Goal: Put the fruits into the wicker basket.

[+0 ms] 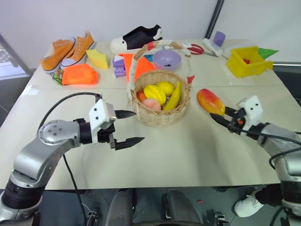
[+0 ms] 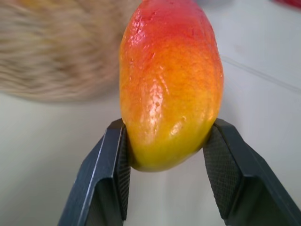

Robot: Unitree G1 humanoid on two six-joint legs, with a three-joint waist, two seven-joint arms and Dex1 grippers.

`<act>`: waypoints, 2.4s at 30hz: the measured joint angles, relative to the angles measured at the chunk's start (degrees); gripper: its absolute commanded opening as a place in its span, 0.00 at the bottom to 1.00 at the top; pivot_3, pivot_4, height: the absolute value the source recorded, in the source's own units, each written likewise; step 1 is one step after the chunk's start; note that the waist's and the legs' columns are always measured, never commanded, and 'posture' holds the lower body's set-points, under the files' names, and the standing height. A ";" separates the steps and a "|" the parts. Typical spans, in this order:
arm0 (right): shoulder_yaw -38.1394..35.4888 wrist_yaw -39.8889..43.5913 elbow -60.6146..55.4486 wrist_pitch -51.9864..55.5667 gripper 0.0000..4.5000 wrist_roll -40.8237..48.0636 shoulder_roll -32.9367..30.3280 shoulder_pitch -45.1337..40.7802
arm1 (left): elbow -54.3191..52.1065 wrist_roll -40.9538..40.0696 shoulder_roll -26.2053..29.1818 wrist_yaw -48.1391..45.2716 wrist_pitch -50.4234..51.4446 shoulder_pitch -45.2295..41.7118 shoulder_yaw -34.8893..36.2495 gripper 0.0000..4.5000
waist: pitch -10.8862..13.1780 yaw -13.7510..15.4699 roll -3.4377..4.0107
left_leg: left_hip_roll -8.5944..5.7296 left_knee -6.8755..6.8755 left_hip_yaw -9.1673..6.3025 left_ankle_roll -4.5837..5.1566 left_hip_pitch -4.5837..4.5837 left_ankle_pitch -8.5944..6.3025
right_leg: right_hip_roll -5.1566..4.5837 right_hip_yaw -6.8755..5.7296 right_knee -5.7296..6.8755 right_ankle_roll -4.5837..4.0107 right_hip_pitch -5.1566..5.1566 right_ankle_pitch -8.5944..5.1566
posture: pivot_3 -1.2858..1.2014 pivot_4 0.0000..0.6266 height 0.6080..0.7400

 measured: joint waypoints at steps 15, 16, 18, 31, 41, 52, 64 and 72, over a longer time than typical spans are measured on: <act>8.12 -0.66 -16.36 10.38 0.41 8.39 -5.19 -11.38 | 6.52 3.80 1.54 -1.53 -5.95 1.29 2.94 1.00 | 0.00 -0.22 -0.01 | 0.05 0.00 0.02 0.02 -0.02 -0.02 | -0.04 0.00 -0.03 -0.10 -0.11 0.05 | 0.52 0.24 0.95; 10.37 -1.47 -15.20 10.46 0.41 6.99 -4.43 -13.40 | 6.52 3.83 1.56 -1.51 -5.99 1.42 3.04 1.00 | 0.00 -0.11 -0.01 | 0.04 -0.01 0.02 0.02 -0.06 -0.02 | -0.04 0.00 -0.04 -0.10 -0.13 0.05 | 0.52 0.24 0.95; 15.00 -2.56 -12.72 11.00 0.41 4.76 -2.49 -17.44 | 6.48 3.93 1.54 -1.42 -6.04 1.76 3.08 1.00 | 0.01 0.03 -0.01 | 0.04 -0.01 0.02 0.03 -0.20 -0.02 | -0.04 -0.02 -0.04 -0.10 -0.24 0.05 | 0.52 0.24 0.95; 24.74 -7.68 -3.37 10.82 0.99 -5.82 5.82 -28.40 | 4.26 4.00 0.80 1.02 -5.98 3.87 3.30 1.00 | 0.02 0.18 0.00 | 0.03 0.03 0.02 0.03 -0.25 -0.02 | -0.06 -0.03 -0.01 -0.09 -0.27 0.05 | 0.52 0.24 0.95; 4.31 -6.11 -13.38 11.92 0.99 -0.08 -1.66 -16.30 | 4.25 4.63 -3.63 3.72 -8.65 1.74 2.99 1.00 | 0.01 -0.54 0.01 | 0.06 0.02 0.02 0.05 -0.10 -0.03 | 0.00 0.00 0.06 -0.09 -0.19 0.06 | 0.52 0.24 0.95; 14.12 -20.10 -2.54 13.88 0.99 -6.16 13.84 -27.07 | 6.69 6.31 -9.16 6.36 -10.06 -1.23 0.64 1.00 | 0.01 -0.13 0.00 | 0.04 0.05 0.06 0.05 -0.14 -0.03 | 0.02 0.02 0.07 -0.08 -0.21 0.06 | 0.52 0.24 0.95; 13.45 -25.20 7.86 8.84 0.02 -9.10 20.58 -30.18 | 5.71 6.44 -9.29 7.81 -9.92 1.21 0.54 1.00 | 0.01 -0.15 0.00 | 0.02 0.03 0.06 0.05 -0.15 -0.03 | -0.01 0.01 0.07 -0.08 -0.23 0.06 | 0.52 0.24 0.95; 9.11 -25.04 6.63 8.92 0.02 -8.40 17.48 -29.55 | 5.52 6.43 -9.19 8.03 -9.91 1.32 0.55 1.00 | 0.05 0.04 0.07 | 0.01 0.02 0.06 0.05 -0.18 -0.03 | -0.03 0.00 0.07 -0.08 -0.24 0.06 | 0.52 0.24 0.95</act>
